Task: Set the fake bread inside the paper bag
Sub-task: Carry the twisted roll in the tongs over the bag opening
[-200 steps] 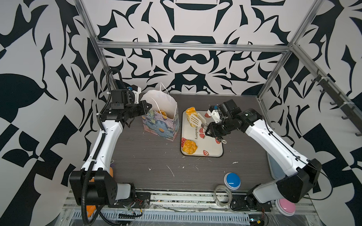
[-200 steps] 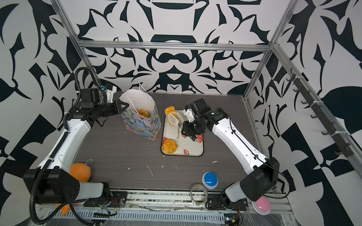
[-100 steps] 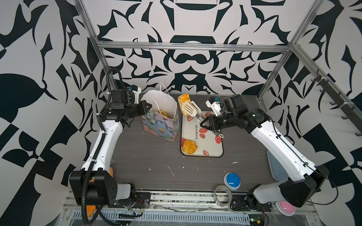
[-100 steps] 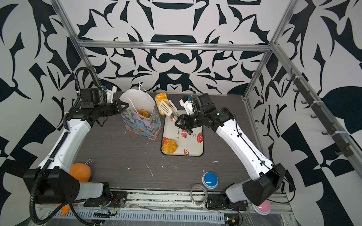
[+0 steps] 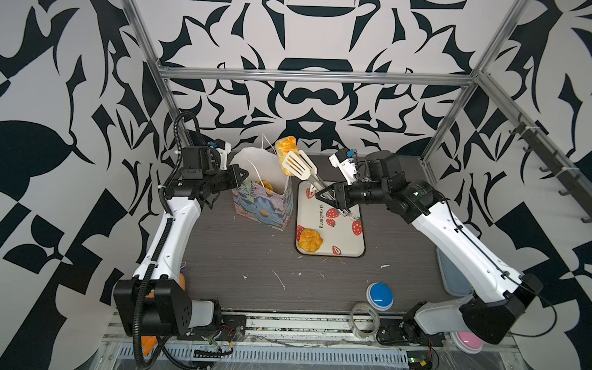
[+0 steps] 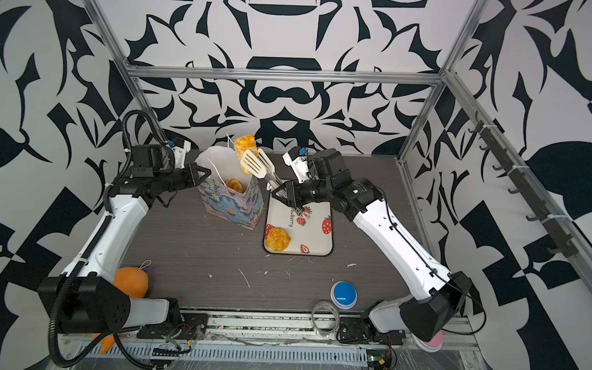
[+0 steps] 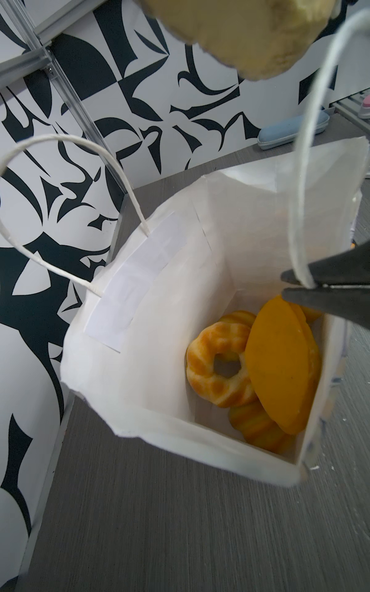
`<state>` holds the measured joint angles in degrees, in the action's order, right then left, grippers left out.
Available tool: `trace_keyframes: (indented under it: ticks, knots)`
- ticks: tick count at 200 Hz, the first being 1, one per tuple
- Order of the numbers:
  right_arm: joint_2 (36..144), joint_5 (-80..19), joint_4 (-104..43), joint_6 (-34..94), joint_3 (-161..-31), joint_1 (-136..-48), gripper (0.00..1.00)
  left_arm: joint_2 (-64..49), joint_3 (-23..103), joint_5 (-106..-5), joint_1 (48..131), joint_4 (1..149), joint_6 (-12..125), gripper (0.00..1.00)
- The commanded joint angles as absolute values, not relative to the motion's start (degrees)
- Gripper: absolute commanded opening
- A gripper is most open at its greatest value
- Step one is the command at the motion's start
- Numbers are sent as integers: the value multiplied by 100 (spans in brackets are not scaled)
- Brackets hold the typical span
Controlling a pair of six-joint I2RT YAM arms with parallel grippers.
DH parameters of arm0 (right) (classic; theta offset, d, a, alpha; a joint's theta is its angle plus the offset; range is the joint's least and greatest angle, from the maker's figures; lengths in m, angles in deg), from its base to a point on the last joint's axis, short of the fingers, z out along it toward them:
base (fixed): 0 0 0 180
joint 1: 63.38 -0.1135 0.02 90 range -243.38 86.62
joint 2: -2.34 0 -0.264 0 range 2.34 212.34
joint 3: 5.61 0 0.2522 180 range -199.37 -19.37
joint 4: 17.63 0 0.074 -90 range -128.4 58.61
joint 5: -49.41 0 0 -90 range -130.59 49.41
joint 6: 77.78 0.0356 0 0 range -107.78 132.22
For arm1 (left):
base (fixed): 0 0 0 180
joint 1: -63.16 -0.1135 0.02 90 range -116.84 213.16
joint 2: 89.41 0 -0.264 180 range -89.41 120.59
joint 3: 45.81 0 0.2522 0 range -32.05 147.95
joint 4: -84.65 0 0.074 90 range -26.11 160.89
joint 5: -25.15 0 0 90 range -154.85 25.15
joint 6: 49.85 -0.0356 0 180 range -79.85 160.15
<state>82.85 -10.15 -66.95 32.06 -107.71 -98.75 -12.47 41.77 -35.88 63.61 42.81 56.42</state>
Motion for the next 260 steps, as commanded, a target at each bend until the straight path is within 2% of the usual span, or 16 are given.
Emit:
trace_keyframes:
  ticks: [1,260]
  knots:
    - [8272,-959,-5958,3230,-11096,-10025,36,-1246,4090,-3523,6386,4230,5637,1]
    - [9163,-1211,-6061,3263,-11253,-10231,37,-1259,4086,-3548,6386,4231,5621,2]
